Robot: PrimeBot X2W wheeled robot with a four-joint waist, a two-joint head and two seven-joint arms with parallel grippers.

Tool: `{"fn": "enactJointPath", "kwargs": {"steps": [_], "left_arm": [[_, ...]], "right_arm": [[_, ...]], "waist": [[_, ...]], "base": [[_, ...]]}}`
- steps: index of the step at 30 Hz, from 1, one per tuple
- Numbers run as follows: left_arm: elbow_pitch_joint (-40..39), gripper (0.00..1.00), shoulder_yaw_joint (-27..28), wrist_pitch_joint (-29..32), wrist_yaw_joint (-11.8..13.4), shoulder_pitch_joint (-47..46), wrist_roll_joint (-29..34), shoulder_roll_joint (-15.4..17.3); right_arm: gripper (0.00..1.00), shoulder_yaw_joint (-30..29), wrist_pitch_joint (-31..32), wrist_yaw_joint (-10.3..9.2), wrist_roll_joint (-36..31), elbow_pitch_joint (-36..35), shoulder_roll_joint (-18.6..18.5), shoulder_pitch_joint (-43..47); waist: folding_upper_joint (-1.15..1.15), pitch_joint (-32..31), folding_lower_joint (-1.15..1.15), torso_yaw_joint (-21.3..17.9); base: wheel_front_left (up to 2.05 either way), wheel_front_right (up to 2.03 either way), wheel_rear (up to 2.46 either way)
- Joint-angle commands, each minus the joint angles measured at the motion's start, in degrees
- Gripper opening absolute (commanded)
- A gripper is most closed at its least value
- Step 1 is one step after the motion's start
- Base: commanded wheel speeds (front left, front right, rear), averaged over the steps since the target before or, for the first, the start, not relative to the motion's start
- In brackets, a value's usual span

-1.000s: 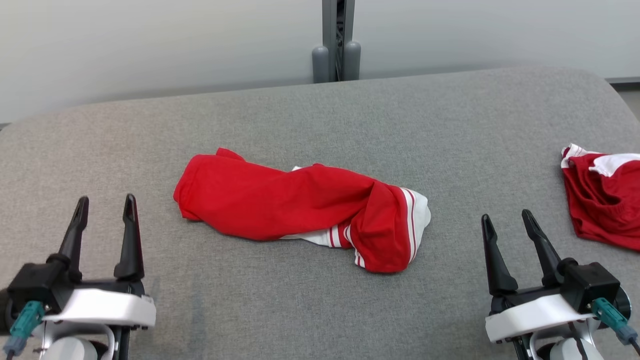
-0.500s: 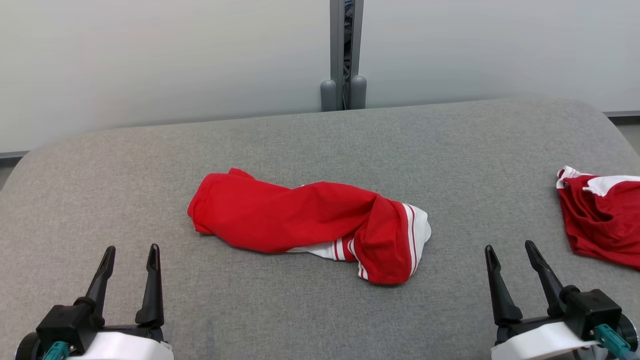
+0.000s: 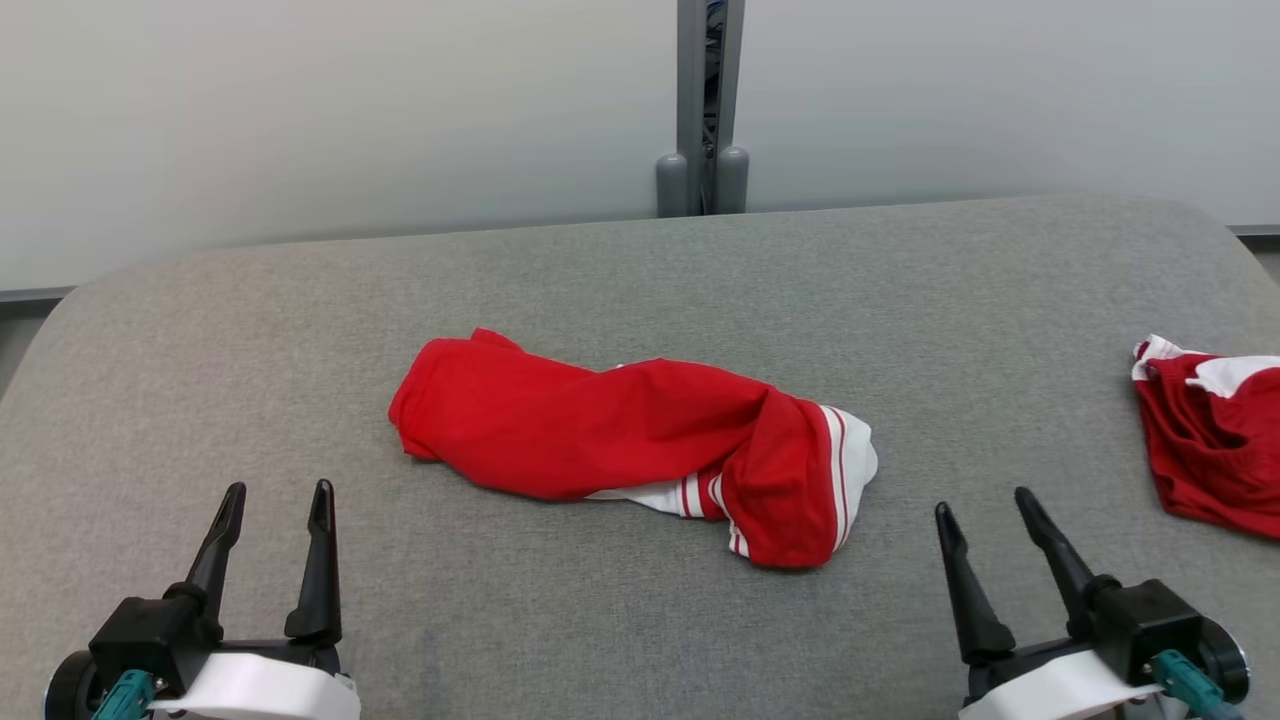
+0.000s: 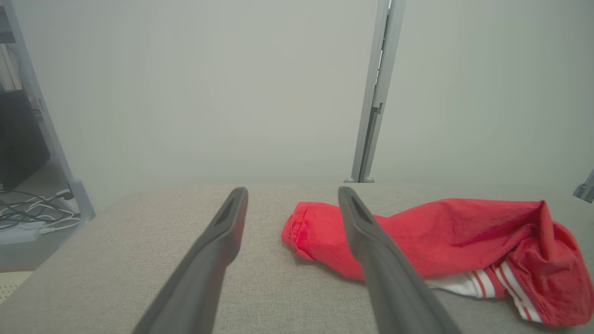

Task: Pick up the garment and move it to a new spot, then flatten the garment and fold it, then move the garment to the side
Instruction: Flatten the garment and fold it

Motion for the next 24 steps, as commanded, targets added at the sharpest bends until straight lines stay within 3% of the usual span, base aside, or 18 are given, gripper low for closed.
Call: {"fn": "enactJointPath", "kwargs": {"steps": [1,11,24], "left_arm": [[-0.05,1.00,0.01,0.00,0.24,-0.93,0.17,-0.04],[1.18,1.00,-1.46,0.19,-0.57,-4.48,0.01,-1.58],[4.90,1.00,-2.91,-0.81,-2.98,-9.88,0.70,-5.08]], "right_arm": [[1.00,0.40,0.18,0.02,-0.35,0.06,-0.60,0.11],[1.00,9.06,3.64,0.02,-1.62,6.19,-5.97,-2.59],[1.00,19.62,3.94,0.02,-7.60,20.32,-12.26,-14.46]], "waist": [[0.00,0.27,0.00,0.48],[0.00,3.22,0.00,6.40],[0.00,9.32,0.00,12.22]], "base": [[0.00,0.00,0.00],[0.00,0.00,0.00],[0.00,0.00,0.00]]}}
